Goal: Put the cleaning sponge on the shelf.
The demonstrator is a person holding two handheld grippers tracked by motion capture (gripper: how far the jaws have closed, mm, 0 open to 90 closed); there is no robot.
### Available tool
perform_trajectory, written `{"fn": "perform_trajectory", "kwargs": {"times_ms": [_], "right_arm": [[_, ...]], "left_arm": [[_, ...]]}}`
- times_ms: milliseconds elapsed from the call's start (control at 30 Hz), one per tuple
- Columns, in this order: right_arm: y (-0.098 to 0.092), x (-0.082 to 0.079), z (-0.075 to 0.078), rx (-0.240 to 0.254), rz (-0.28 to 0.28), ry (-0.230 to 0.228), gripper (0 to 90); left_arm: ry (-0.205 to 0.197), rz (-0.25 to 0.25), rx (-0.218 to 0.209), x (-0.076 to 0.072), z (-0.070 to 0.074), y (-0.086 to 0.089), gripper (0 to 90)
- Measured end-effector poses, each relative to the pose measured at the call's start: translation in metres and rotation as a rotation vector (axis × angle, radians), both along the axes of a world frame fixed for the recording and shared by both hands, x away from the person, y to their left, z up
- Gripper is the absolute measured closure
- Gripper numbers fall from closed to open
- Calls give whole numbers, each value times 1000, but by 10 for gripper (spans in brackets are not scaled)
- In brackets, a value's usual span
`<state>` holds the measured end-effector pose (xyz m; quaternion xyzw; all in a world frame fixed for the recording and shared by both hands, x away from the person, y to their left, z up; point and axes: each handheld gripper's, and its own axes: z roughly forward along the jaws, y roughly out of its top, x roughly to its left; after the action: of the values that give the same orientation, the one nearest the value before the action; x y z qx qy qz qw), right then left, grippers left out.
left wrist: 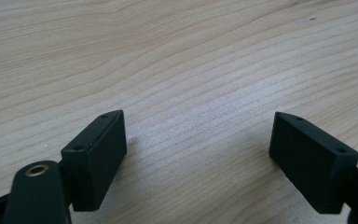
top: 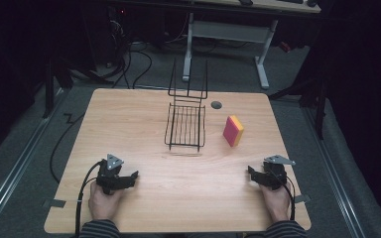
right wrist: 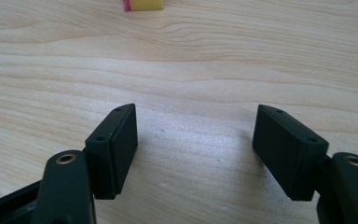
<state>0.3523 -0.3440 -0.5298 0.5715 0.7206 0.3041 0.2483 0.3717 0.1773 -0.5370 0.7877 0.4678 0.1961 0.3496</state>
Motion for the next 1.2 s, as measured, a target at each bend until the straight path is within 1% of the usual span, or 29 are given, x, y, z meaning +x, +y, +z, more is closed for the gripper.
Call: {"fn": "perform_trajectory", "kwargs": {"times_ms": [33,267,500,533,667,767,800,867,1000,1033,1100,1133,1167,1200], "right_arm": [[0,-1,0,10,-2,-2,319],[3,-5,1,20,10,-11,325],[7,-11,6,36,35,-44,332],[9,-13,8,46,39,-50,332],[14,-15,12,58,57,-59,334],[17,-15,14,66,64,-70,334],[19,-15,16,75,73,-79,335],[21,-15,18,77,80,-81,336],[27,-16,24,108,90,-93,342],[28,-15,25,105,103,-103,343],[32,-12,29,110,111,-114,345],[32,-12,29,110,111,-114,345],[34,-10,32,123,113,-119,346],[35,-9,34,122,117,-119,346]], "left_arm": [[0,0,0,0,0,0,194],[0,0,0,0,0,0,193],[0,0,0,0,0,0,194],[-1,1,0,0,0,0,193],[-1,2,0,0,0,0,193],[-1,2,0,0,0,0,193],[-1,2,0,0,0,0,194],[-1,2,0,0,0,0,193],[-1,2,0,0,0,0,193],[0,2,0,0,0,0,193],[-1,2,0,0,0,0,194],[-1,2,0,0,0,0,193],[-1,2,0,0,0,0,193],[-1,2,0,0,0,0,193]]}}
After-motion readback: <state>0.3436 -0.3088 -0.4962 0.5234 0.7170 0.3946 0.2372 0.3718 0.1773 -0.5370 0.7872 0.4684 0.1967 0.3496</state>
